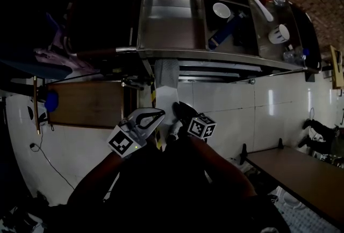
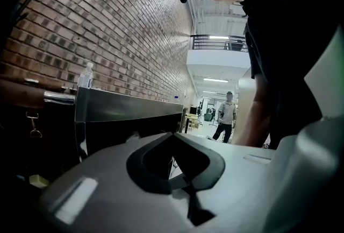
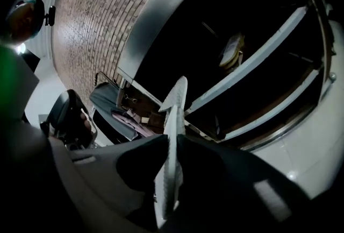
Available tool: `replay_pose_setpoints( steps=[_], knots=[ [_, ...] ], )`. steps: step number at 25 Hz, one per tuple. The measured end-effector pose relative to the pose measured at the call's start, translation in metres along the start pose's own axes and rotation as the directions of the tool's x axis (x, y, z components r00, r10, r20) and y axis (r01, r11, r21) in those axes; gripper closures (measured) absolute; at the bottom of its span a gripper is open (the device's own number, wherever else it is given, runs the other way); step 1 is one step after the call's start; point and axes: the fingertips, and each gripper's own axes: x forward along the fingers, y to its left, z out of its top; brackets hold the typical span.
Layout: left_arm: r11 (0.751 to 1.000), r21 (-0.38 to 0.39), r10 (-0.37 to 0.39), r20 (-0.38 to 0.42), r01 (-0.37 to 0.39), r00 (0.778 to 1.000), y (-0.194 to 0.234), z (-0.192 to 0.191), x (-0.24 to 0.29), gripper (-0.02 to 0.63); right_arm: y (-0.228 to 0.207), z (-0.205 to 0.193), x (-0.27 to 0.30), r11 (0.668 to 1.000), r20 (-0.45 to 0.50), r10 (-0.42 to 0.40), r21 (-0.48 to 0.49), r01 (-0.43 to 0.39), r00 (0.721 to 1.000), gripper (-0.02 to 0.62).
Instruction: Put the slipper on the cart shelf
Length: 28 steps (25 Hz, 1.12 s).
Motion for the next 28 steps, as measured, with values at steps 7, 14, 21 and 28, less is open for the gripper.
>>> replay_pose_setpoints(
  steps=[7, 14, 21, 28],
  knots=[
    [1.0, -0.009, -0.02, -0.001, 0.02, 1.0, 0.017, -0.005, 0.011, 0.6, -0.039, 0.028, 0.037, 0.997, -0.008, -0.069, 0.022, 0.069, 0.998, 0.538],
    [0.999, -0.017, -0.036, 0.009, 0.036, 0.999, 0.031, 0.0, 0.027, 0.6, -0.062, 0.064, 0.072, 0.994, 0.013, -0.072, 0.083, 0.071, 0.997, 0.537],
    [0.999, -0.034, -0.033, 0.018, 0.034, 0.999, 0.042, 0.001, 0.029, 0.6, -0.07, 0.105, 0.099, 0.994, 0.106, -0.095, 0.058, 0.089, 0.99, 0.537],
    [0.999, -0.044, -0.014, 0.003, 0.014, 1.0, 0.055, -0.005, 0.028, 0.6, -0.06, 0.122, 0.101, 0.997, 0.132, -0.036, 0.079, 0.026, 0.991, 0.538]
  ],
)
